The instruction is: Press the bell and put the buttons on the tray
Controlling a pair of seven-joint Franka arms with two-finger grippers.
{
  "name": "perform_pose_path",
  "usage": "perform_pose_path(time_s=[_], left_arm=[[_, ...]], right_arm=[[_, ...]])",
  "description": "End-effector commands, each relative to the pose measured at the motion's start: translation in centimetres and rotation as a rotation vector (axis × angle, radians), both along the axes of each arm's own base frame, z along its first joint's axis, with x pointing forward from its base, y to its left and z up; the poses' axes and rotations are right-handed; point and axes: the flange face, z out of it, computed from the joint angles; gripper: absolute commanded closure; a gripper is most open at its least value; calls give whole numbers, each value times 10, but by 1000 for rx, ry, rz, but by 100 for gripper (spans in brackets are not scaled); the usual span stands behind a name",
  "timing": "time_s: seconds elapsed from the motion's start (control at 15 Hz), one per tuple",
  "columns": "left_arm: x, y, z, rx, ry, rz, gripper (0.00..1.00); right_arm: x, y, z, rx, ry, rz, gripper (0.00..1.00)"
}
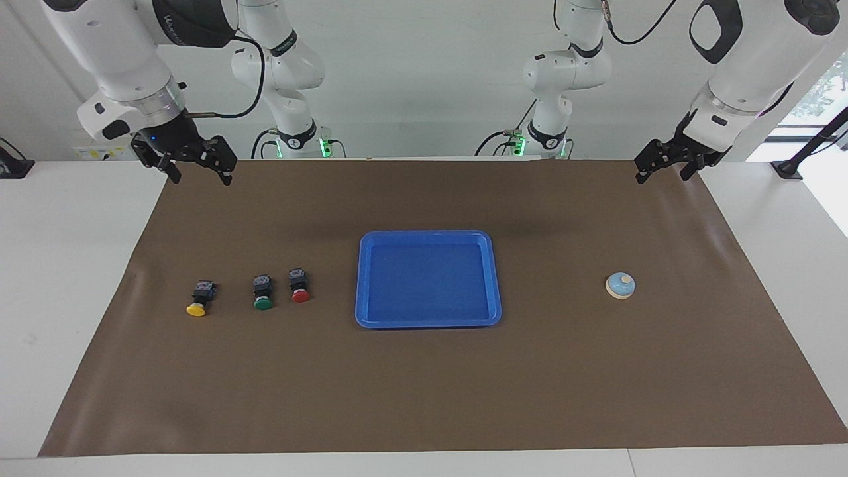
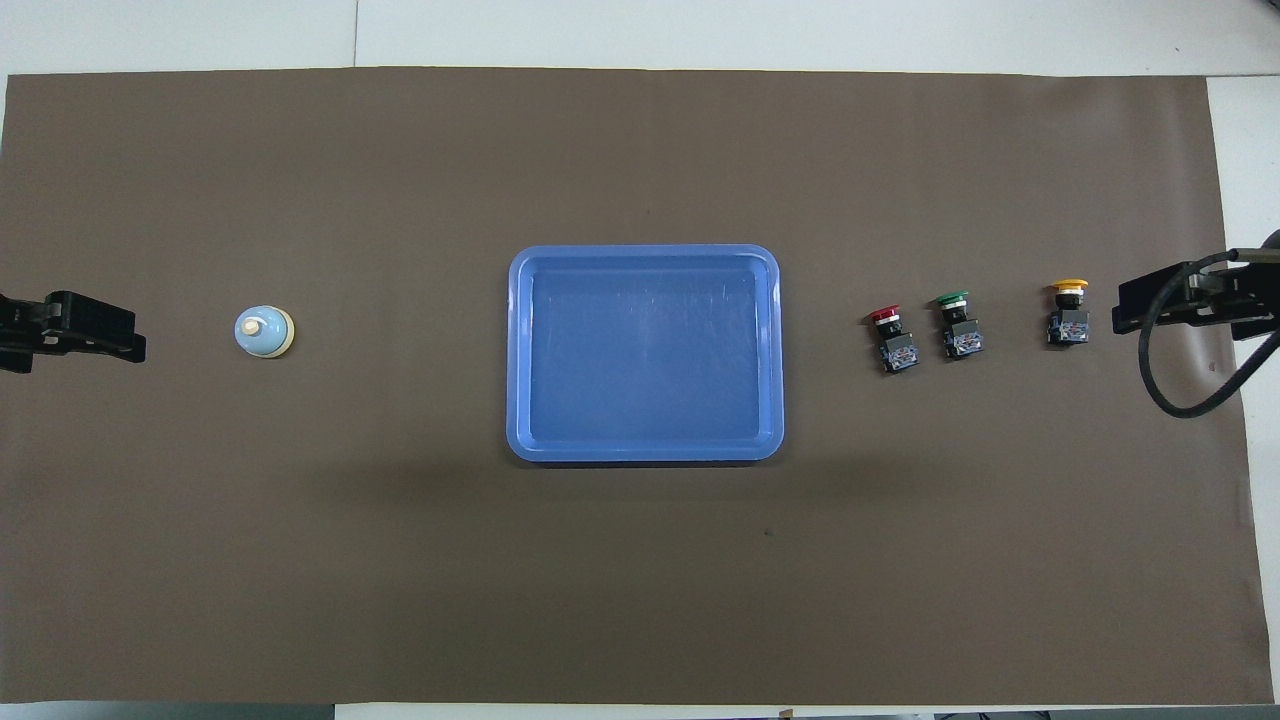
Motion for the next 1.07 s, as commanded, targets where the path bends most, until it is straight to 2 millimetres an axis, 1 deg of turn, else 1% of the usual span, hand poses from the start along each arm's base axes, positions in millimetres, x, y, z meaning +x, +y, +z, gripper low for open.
perform_pose_path(time_s=[0.0,0.47,0.6,0.67,0.73,0.8,0.87,1.0], left_arm=[[-2,3,4,18,-12,7,0],[-1,4,5,19,-15,13,0],[5,5,3,17,-68,2,0],[8,5,0,17,-97,5,28],[8,6,1,18,-108,16,71],[7,6,-1,18,-102,21,97],[5,13,-3,19,-95,31,100],[3,19,-6,20,-97,33,100]], right_arm=[[-8,-1,1,14,5,13,0],[-8,-1,1,14,5,13,0],[-9,-1,0,14,8,13,0],[-8,-1,1,14,5,13,0],[-8,-1,1,14,5,13,0],[-8,-1,1,14,5,13,0],[-8,-1,1,14,6,13,0],[-8,-1,1,14,5,13,0]])
